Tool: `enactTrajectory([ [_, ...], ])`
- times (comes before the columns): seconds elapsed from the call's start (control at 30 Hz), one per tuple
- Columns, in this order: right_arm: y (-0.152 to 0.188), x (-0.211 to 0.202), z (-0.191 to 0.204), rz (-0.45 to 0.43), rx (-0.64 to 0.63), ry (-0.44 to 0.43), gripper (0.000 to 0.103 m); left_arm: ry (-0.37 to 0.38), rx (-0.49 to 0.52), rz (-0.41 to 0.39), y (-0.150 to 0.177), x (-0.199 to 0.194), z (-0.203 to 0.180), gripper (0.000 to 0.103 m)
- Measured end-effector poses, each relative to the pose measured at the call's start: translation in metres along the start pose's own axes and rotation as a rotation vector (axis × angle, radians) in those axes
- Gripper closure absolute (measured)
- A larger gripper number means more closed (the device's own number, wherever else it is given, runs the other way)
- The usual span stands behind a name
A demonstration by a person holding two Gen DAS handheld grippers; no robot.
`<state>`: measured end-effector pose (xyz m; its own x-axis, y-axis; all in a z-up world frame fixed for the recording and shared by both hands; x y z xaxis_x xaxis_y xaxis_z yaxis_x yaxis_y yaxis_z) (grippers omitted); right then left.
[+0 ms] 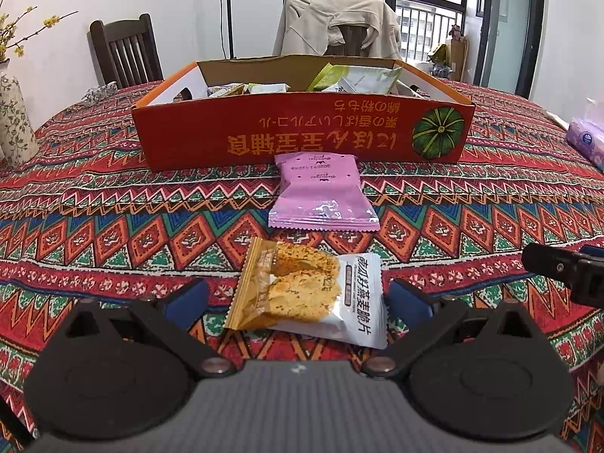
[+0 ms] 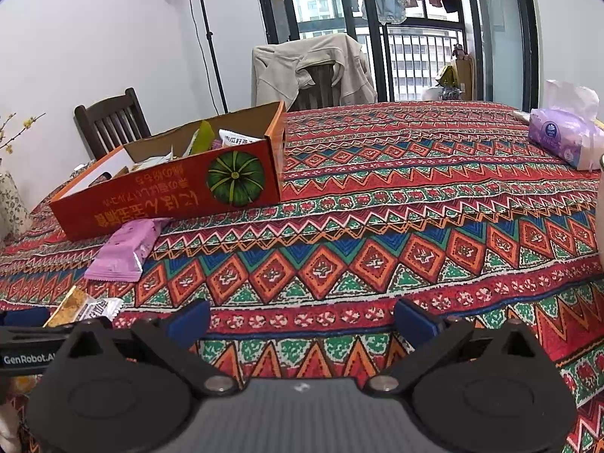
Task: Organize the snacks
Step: 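Grasp a cracker packet with printed text with the left gripper, then grasp a pink packet with the right gripper while the left gripper holds its cracker packet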
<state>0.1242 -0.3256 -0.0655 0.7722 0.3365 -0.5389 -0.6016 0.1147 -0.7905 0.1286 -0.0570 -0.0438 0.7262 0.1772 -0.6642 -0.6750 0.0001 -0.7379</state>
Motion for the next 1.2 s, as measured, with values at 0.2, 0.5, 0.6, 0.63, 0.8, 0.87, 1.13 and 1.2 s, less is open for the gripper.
enactTrajectory([
  [0.2, 0.000, 0.000, 0.000, 0.001, -0.001, 0.003, 0.000, -0.003, -0.017, -0.033, 0.003, -0.006, 0.003, 0.019],
  [0.5, -0.001, 0.001, 0.002, 0.006, -0.010, 0.018, 0.000, 0.065, 0.012, -0.083, 0.009, -0.019, 0.001, 0.054],
  [0.6, -0.002, 0.001, 0.005, 0.005, -0.013, 0.018, 0.000, 0.070, 0.000, -0.098, 0.007, -0.022, 0.005, 0.054],
  [0.63, -0.002, 0.001, 0.006, 0.004, -0.016, 0.017, 0.000, 0.069, -0.004, -0.107, 0.007, -0.024, 0.007, 0.054],
  [0.8, -0.006, 0.000, 0.018, -0.006, -0.043, 0.003, 0.000, 0.074, -0.031, -0.143, 0.003, -0.030, 0.019, 0.054],
  [0.87, -0.009, 0.001, 0.026, -0.009, -0.061, -0.007, 0.000, 0.069, -0.041, -0.152, 0.000, -0.031, 0.025, 0.054],
  [1.13, -0.019, 0.015, 0.054, 0.005, -0.113, -0.036, 0.000, 0.050, -0.081, -0.184, -0.013, -0.030, 0.050, 0.054],
  [1.2, -0.023, 0.019, 0.061, 0.006, -0.123, -0.042, 0.000, 0.046, -0.088, -0.191, -0.017, -0.029, 0.057, 0.054],
])
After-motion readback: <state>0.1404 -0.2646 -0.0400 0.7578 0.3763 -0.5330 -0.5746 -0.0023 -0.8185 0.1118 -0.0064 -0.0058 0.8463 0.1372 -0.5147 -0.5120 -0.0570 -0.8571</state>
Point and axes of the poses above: each gripper's, at about its wrist camera, not at the fingertips, and x roughly the way its jaws point, z to its left, y to its underside, the point moved 2 cm from there along x, roughly the way its jaws point, and after that the axes turned 9 degrees about -y, right-handed, at the moved point
